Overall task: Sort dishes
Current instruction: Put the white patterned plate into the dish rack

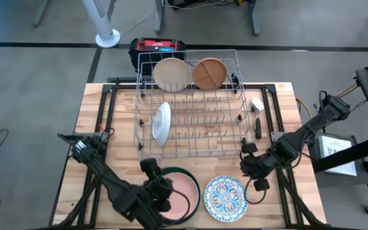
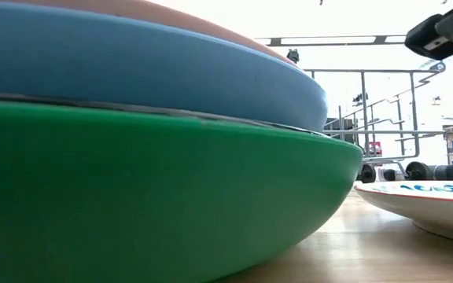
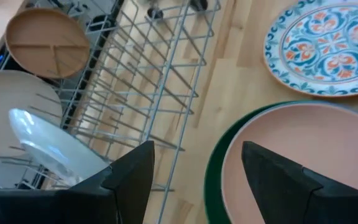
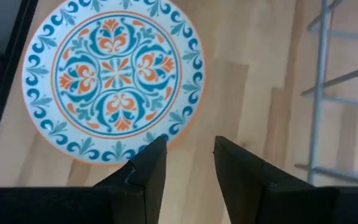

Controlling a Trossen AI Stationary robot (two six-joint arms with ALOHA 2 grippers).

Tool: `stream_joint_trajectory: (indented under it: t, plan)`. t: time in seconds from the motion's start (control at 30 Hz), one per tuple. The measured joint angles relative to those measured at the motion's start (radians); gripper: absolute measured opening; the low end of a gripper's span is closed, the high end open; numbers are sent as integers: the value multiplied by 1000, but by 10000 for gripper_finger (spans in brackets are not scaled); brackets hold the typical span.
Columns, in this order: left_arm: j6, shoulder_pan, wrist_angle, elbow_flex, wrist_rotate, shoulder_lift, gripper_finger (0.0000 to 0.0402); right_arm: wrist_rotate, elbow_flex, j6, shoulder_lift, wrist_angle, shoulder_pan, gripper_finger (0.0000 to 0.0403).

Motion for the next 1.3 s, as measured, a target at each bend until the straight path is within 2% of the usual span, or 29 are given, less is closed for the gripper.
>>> stream_joint_trajectory:
  t: [0.27,0.63,1.1,1.3]
  plan:
    - [48,-22,-1,135,-24,82,232,20,-20,204,0,-1,72,167]
    - [12,-29,-2,136,-53,88,232,35,-72,415,9,22,178,198]
    - [-75,-65,-2,128,-52,89,232,47,-75,509,211,144,277,200]
    - [-98,-83,-2,126,-52,89,232,87,-75,572,289,194,310,200]
